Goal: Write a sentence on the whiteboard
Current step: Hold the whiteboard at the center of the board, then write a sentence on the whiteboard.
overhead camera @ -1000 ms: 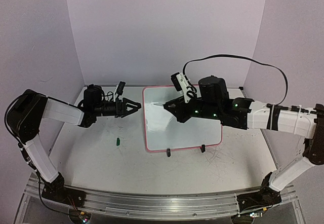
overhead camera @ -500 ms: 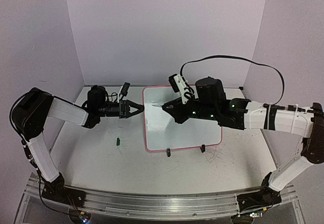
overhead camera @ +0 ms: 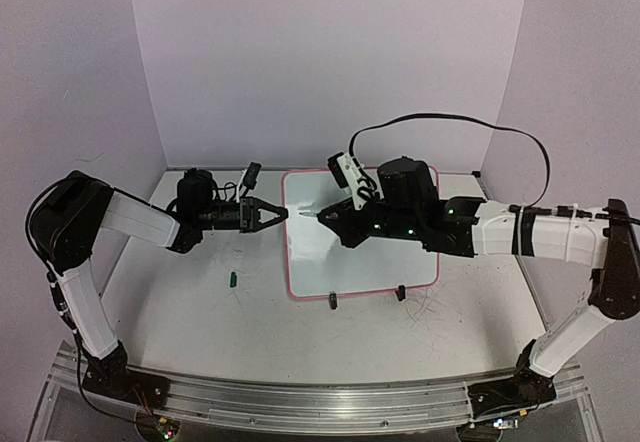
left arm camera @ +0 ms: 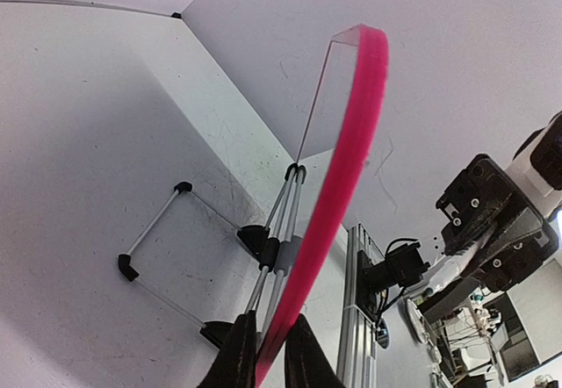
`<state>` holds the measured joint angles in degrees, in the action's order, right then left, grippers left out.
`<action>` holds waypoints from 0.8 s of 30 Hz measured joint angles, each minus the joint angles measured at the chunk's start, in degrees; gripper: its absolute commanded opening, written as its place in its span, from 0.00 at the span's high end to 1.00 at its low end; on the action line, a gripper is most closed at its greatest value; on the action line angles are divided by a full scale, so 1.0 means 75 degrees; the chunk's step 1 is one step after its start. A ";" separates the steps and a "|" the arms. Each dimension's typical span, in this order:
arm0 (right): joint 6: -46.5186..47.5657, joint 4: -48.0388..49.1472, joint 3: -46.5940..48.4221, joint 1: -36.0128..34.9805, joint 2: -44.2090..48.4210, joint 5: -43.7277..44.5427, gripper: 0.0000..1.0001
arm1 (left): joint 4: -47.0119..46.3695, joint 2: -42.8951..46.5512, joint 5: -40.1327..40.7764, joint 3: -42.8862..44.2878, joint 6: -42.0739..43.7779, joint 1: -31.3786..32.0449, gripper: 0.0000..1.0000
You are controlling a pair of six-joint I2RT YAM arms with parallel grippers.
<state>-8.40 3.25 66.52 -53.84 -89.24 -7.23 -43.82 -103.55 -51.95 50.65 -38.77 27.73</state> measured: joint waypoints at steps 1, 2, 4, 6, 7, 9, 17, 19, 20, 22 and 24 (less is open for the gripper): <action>0.0000 -0.0002 0.0002 0.0000 -0.0043 0.0023 1.00 | -0.0022 0.0000 0.0004 0.0000 0.0046 0.0000 0.92; 0.0000 -0.0003 0.0003 0.0000 -0.0083 0.0041 1.00 | -0.0037 0.0000 0.0006 0.0000 0.0103 0.0003 0.93; 0.0000 -0.0007 0.0008 0.0000 -0.0143 0.0067 1.00 | -0.0066 0.0000 0.0012 0.0000 0.0216 0.0006 0.94; 0.0003 -0.0020 0.0043 0.0000 -0.0211 0.0086 1.00 | -0.0107 0.0000 0.0014 0.0000 0.0321 0.0006 0.95; 0.0006 -0.0033 0.0089 -0.0001 -0.0254 0.0103 1.00 | -0.0112 0.0000 0.0012 0.0000 0.0364 0.0006 0.95; 0.0014 -0.0038 0.0188 -0.0018 -0.0353 0.0144 1.00 | -0.0112 0.0000 0.0014 -0.0005 0.0440 0.0009 0.96; 0.0023 -0.0038 0.0451 -0.0081 -0.0649 0.0356 1.00 | -0.0188 0.0000 0.0091 -0.0083 0.0830 0.0037 1.00; 0.0023 -0.0041 0.0452 -0.0089 -0.0660 0.0424 1.00 | -0.0215 0.0000 0.0109 -0.0113 0.0911 0.0048 1.00; 0.0023 -0.0039 0.0452 -0.0097 -0.0660 0.0457 1.00 | -0.0228 0.0000 0.0124 -0.0121 0.0954 0.0051 1.00; 0.0023 -0.0036 0.0452 -0.0127 -0.0661 0.0546 1.00 | -0.0240 0.0001 0.0145 -0.0125 0.0987 0.0058 1.00; 0.0013 -0.0036 0.0452 -0.0157 -0.0667 0.0652 1.00 | -0.0249 0.0001 0.0156 -0.0128 0.1000 0.0063 1.00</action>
<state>-8.30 2.97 69.91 -55.02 -94.25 -2.34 -45.69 -103.54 -50.77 49.69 -31.27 28.20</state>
